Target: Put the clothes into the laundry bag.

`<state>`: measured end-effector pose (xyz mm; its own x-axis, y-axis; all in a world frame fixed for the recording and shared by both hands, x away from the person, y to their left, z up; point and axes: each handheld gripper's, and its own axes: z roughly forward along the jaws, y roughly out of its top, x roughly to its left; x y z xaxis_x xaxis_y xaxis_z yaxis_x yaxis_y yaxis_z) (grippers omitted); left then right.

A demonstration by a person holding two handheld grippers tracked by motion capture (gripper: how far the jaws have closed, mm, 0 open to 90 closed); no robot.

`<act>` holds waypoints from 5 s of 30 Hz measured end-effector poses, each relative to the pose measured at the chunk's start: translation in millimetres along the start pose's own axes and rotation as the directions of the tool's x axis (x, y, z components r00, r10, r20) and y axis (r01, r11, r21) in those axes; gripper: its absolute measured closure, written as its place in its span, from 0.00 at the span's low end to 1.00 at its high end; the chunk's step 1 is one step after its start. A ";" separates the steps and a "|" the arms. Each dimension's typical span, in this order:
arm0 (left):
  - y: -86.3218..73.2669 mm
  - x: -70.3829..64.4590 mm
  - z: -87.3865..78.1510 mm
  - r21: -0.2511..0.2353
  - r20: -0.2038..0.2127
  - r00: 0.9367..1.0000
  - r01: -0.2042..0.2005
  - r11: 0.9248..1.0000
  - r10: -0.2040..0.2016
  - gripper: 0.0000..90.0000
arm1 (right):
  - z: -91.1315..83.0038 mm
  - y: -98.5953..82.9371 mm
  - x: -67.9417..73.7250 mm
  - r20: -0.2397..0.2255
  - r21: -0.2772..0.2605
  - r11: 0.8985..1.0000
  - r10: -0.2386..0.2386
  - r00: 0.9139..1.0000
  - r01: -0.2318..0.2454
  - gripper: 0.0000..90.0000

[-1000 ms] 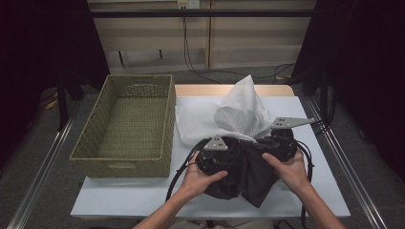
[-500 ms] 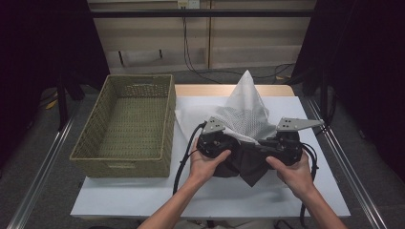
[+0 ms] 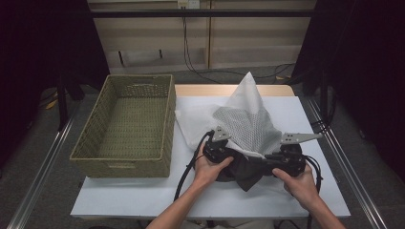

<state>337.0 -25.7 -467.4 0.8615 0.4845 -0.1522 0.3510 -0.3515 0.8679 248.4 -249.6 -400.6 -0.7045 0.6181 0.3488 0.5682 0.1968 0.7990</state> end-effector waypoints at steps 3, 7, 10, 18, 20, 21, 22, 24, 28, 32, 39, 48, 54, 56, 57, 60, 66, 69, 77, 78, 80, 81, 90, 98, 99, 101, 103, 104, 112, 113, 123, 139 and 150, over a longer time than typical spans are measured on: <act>0.5 2.4 -9.1 0.025 0.048 0.999 -0.011 1.000 0.009 0.72 | 7.1 -5.7 -4.4 0.013 0.031 1.000 -0.005 1.000 0.004 0.98; 1.7 -0.9 -28.8 0.065 0.092 0.994 -0.065 0.996 0.059 0.55 | 8.4 -5.2 -8.5 0.026 0.028 1.000 -0.006 1.000 0.005 0.98; -0.5 -5.8 -44.1 0.075 0.117 0.991 -0.070 0.995 0.061 0.39 | 7.0 -5.5 -11.7 0.045 0.027 1.000 -0.001 0.999 -0.001 0.98; -6.3 -6.2 -82.5 0.058 0.106 0.990 -0.103 0.993 0.097 0.18 | 8.1 -7.5 -16.2 0.084 0.047 0.999 -0.009 0.996 0.005 0.98; -9.6 -5.4 -90.5 0.071 0.098 0.991 -0.099 0.993 0.092 0.15 | 8.2 -7.6 -17.6 0.086 0.048 0.999 -0.005 0.996 0.001 0.98; -13.8 -7.0 -96.3 0.095 0.094 0.992 -0.094 0.991 0.085 0.16 | 8.1 -7.6 -17.5 0.085 0.049 0.999 -0.007 0.996 0.002 0.98; -13.8 -7.0 -96.3 0.095 0.094 0.992 -0.094 0.991 0.085 0.15 | 8.1 -7.6 -17.5 0.085 0.050 0.999 -0.008 0.996 0.004 0.98; -20.6 -10.4 -101.0 0.110 0.084 0.990 -0.126 0.986 0.117 0.14 | 8.2 -7.6 -17.6 0.085 0.051 0.999 -0.008 0.996 0.004 0.98; -33.5 -2.3 -103.1 0.136 0.055 0.995 -0.092 0.986 0.085 0.09 | 8.1 -7.4 -17.5 0.084 0.053 0.999 -0.014 0.996 0.009 0.98; -38.0 7.3 -97.6 0.166 0.025 0.997 -0.080 0.983 0.077 0.06 | 7.7 -7.3 -16.5 0.087 0.054 0.998 -0.019 0.996 0.014 0.98; -49.9 11.3 -69.2 0.287 0.143 0.988 -0.100 0.953 0.061 0.04 | 8.2 -6.8 -16.4 0.083 0.058 0.998 -0.020 0.996 0.015 0.98; -46.5 10.6 -74.4 0.317 0.124 0.986 -0.146 0.937 0.112 0.85 | 10.3 -5.3 -15.4 0.075 0.059 0.998 -0.017 0.997 0.013 0.98; -33.5 0.9 -75.8 0.244 0.202 0.977 -0.116 0.963 0.067 0.93 | 8.9 0.3 -15.0 0.051 0.032 0.999 0.000 0.999 -0.001 0.98; -26.7 -8.4 -71.9 0.211 0.222 0.971 -0.136 0.968 0.088 0.93 | 7.5 4.4 -12.2 0.038 0.015 1.000 0.003 0.999 -0.004 0.98; -20.5 -12.3 -67.8 0.177 0.244 0.967 -0.125 0.976 0.079 0.93 | 7.3 5.9 -10.6 0.036 0.010 1.000 -0.002 0.999 0.001 0.98; -9.8 -15.5 -58.2 0.115 0.270 0.961 -0.091 0.989 0.057 0.93 | 5.9 12.2 -2.5 0.021 -0.011 1.000 -0.011 1.000 0.011 0.98; 1.5 -22.5 -31.1 0.029 0.256 0.966 -0.041 0.999 0.032 0.94 | 3.7 17.6 7.4 -0.015 -0.032 0.999 -0.019 1.000 0.018 0.98; 6.4 -23.0 -20.7 0.023 0.213 0.976 -0.050 0.998 0.044 0.94 | 1.4 18.2 10.9 -0.024 -0.034 0.999 -0.027 0.999 0.026 0.98; 27.4 -12.2 -15.9 -0.078 0.124 0.992 0.012 0.997 -0.002 0.94 | -8.6 27.6 25.5 -0.062 -0.071 0.996 -0.068 0.996 0.063 0.98; 37.6 -10.9 -22.2 -0.112 0.086 0.996 0.015 0.994 -0.005 0.94 | -10.9 29.3 27.6 -0.069 -0.076 0.995 -0.076 0.995 0.071 0.98; 43.7 -9.7 -26.2 -0.131 0.092 0.996 0.027 0.991 -0.015 0.94 | -13.9 31.7 30.9 -0.074 -0.087 0.993 -0.086 0.994 0.079 0.98; 50.1 -8.8 -31.3 -0.154 0.082 0.997 0.020 0.988 -0.007 0.94 | -17.4 34.0 33.5 -0.078 -0.099 0.991 -0.095 0.992 0.087 0.98; 46.0 -0.9 -19.3 -0.099 0.063 0.998 -0.006 0.995 0.013 0.93 | -16.0 26.9 21.4 -0.062 -0.066 0.996 -0.070 0.996 0.066 0.99; 18.7 7.1 -3.8 -0.029 0.027 0.999 -0.040 0.999 0.040 0.89 | 13.3 0.4 -2.6 -0.019 0.062 0.998 -0.030 0.999 0.031 0.98; 16.9 7.4 -3.4 -0.017 0.027 0.998 -0.053 0.998 0.054 0.89 | 14.4 -0.9 -4.1 -0.017 0.069 0.997 -0.032 0.999 0.033 0.98; 15.8 8.2 -5.5 -0.011 0.050 0.998 -0.049 0.999 0.049 0.80 | 14.7 -2.4 -6.2 -0.010 0.070 0.997 -0.032 0.999 0.032 0.98; 16.0 7.1 -12.1 0.012 0.071 0.996 -0.058 0.998 0.057 0.75 | 14.0 -2.0 -6.3 0.005 0.074 0.996 -0.039 0.999 0.038 0.98; 15.4 6.1 -16.5 0.021 0.075 0.995 -0.064 0.998 0.062 0.71 | 13.3 -2.0 -6.8 0.012 0.072 0.997 -0.035 0.999 0.034 0.98; 9.4 4.3 -49.2 0.037 0.116 0.990 -0.082 0.996 0.077 0.45 | 8.6 -1.0 -10.6 0.030 0.058 0.998 -0.029 0.999 0.027 0.98; 8.9 4.8 -54.0 0.037 0.125 0.989 -0.088 0.995 0.083 0.43 | 7.9 -0.4 -10.6 0.032 0.058 0.998 -0.028 0.999 0.027 0.98; 0.3 24.0 -70.4 0.055 0.081 0.994 -0.075 0.996 0.071 0.23 | 2.0 4.6 -10.2 0.041 0.031 0.999 -0.032 0.999 0.030 0.98; -12.4 21.1 -34.5 0.112 0.129 0.991 -0.048 0.993 0.033 0.25 | 0.2 10.1 -4.9 0.030 0.018 0.999 -0.044 0.999 0.044 0.98; 5.0 -7.8 -32.7 0.071 0.277 0.960 -0.051 0.996 0.030 0.02 | -11.7 15.1 -5.4 0.027 -0.021 0.999 -0.042 0.999 0.043 0.98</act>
<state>320.0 -5.0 -446.4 0.9394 0.2329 -0.2515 0.3316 -0.4320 0.8387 255.8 -258.9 -384.7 -0.7162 0.6294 0.3016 0.5287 0.2072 0.8231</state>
